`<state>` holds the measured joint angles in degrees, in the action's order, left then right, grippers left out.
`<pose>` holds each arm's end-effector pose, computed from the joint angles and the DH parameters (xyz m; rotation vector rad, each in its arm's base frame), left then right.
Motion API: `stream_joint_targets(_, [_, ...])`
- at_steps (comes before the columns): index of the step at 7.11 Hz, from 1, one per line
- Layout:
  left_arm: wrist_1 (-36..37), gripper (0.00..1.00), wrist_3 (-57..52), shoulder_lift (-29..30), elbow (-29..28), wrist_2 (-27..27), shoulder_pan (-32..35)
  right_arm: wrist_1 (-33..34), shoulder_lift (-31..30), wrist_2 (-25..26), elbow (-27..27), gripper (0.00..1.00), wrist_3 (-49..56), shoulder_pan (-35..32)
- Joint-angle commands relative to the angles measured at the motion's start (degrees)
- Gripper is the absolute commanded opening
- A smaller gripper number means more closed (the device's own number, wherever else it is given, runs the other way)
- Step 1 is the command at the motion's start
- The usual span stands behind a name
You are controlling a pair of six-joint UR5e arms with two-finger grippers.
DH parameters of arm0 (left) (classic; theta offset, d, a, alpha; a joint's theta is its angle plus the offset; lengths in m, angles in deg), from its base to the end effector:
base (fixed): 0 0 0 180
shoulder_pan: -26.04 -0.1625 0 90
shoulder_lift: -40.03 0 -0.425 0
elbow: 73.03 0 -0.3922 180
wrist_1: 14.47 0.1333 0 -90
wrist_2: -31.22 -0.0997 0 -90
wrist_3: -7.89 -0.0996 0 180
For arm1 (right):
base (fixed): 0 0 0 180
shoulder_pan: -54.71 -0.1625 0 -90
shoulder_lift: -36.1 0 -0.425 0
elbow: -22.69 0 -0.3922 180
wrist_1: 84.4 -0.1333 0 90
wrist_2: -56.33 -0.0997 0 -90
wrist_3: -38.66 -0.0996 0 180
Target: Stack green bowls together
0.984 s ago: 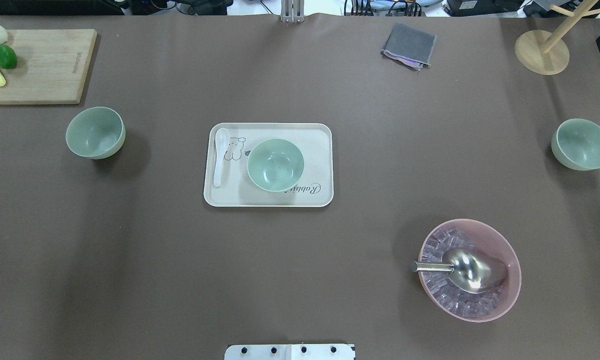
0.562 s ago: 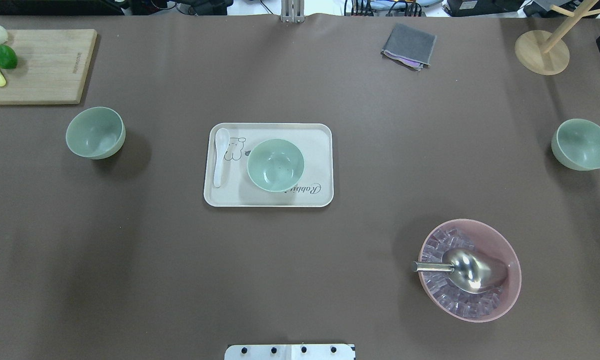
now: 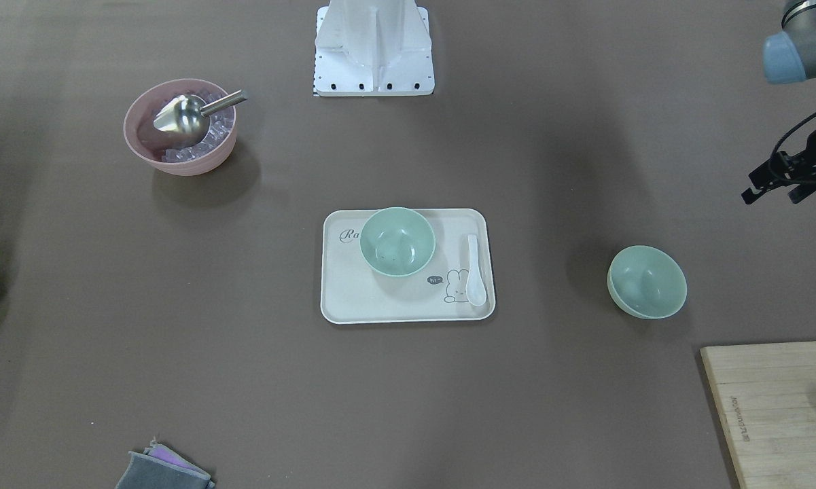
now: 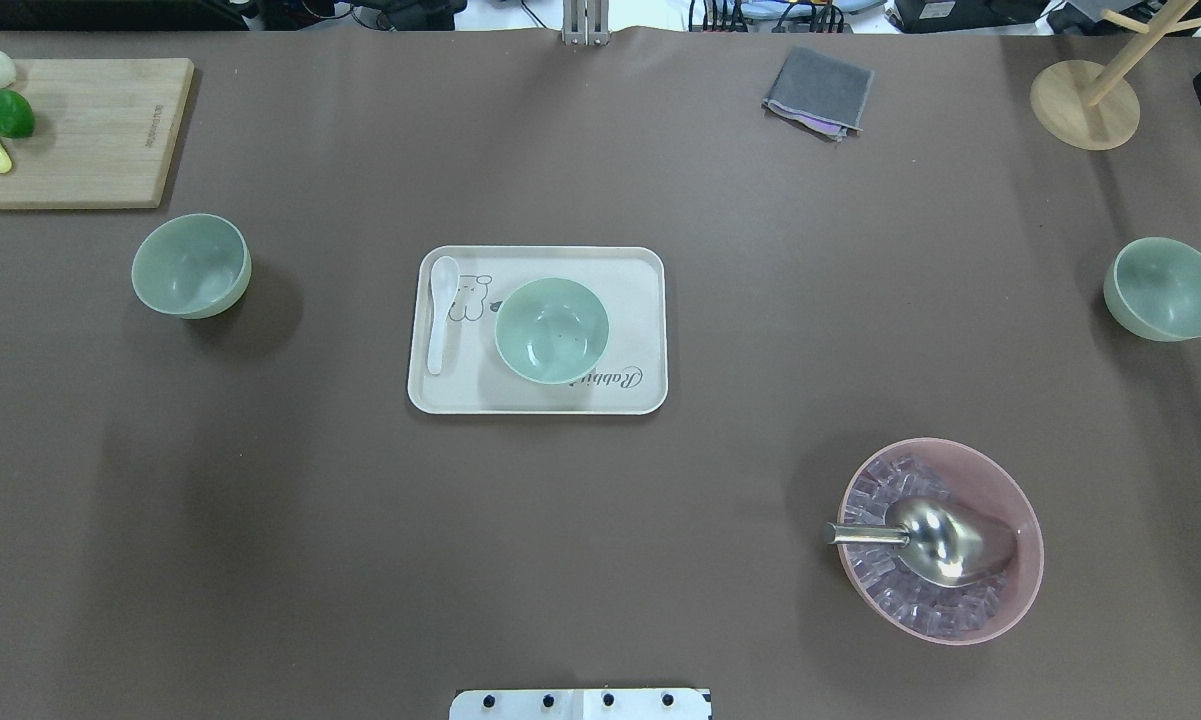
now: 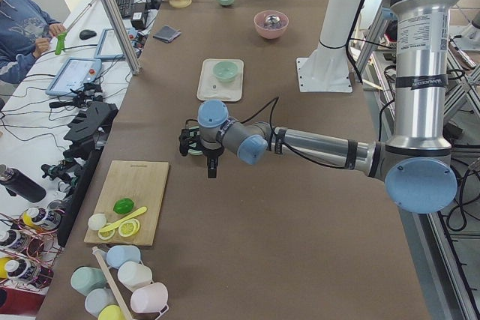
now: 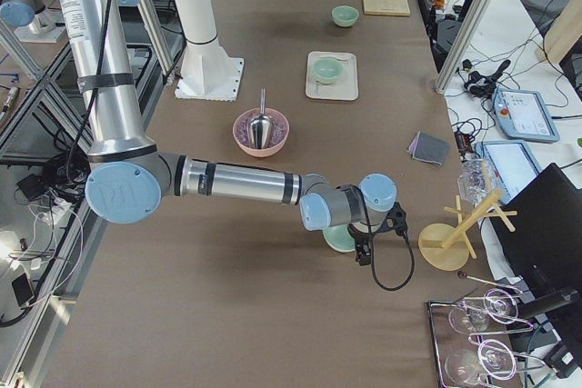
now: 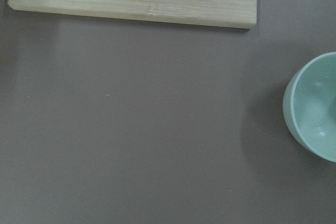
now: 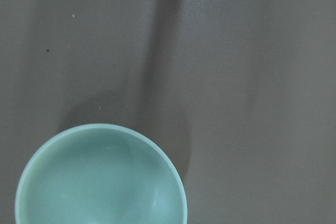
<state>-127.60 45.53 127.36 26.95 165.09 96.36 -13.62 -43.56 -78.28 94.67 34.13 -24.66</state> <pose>0.1050 -0.4845 0.5485 0.0845 0.8964 -0.0887 -0.0441 -0.5786 0.6825 0.0872 -0.7953 -0.1791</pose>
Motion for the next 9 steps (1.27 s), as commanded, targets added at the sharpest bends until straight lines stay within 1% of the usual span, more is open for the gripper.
stream_joint_targets(1, [-0.33,0.98,1.56,1.6,-0.75,-0.27,-1.68,-5.0,1.25,-0.04,-5.07,0.99,-2.24,2.89])
stream_joint_targets(3, [-0.33,0.98,1.82,2.14,-0.93,-0.27,-1.68,-6.36,1.17,0.05,-6.5,0.97,-2.24,3.26])
stream_joint_targets(4, [-0.33,0.98,1.82,2.23,-0.84,-0.19,-1.68,-6.36,0.56,-0.04,-6.07,0.78,-2.41,3.34])
stream_joint_targets(5, [-0.33,0.98,1.82,2.23,-0.93,-0.27,-1.77,-6.27,0.38,-0.04,-6.67,0.43,-3.55,3.34])
stream_joint_targets(6, [-0.33,0.98,2.17,2.23,-0.93,-0.19,-2.12,-6.27,0.38,-0.12,-6.68,0.18,-4.78,3.52])
stream_joint_targets(7, [-0.42,0.98,3.31,2.23,-0.67,-0.18,-2.38,-6.36,0.38,-0.56,-6.5,0.0,-6.61,3.52])
stream_joint_targets(9, [-0.33,0.98,4.8,2.4,-0.93,-0.36,-4.04,-6.36,0.73,-0.65,-5.54,0.0,-7.16,3.52])
